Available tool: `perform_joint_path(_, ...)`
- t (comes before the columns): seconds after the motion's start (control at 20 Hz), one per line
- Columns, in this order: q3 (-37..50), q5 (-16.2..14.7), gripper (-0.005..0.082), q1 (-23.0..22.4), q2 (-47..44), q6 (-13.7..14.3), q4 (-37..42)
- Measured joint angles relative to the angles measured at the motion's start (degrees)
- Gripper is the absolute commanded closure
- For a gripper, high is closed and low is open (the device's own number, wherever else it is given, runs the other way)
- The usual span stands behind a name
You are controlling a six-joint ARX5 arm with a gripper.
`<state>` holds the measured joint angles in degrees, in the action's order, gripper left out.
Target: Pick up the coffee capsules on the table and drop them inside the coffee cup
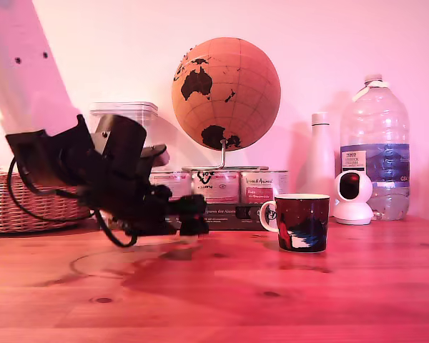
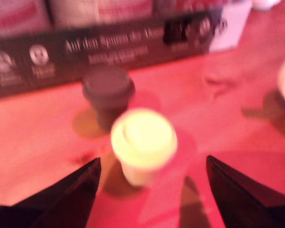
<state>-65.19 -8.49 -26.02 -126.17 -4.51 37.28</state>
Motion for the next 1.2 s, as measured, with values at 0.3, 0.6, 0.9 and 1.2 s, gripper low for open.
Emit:
perform_joint_path(0.3,-0.6,0.0,0.0128,0.7,0.0,0.0,-0.1)
perform_joint_path(0.6,-3.0,-1.6,0.0128,1.2,-1.3,0.0,-1.6)
perform_joint_path(0.9,-5.6,-1.6,0.0131,1.2,-3.1,0.0,-4.8)
perform_joint_path(1.2,-5.6,-1.6,0.0378,1.2,-3.1,0.2,-4.8)
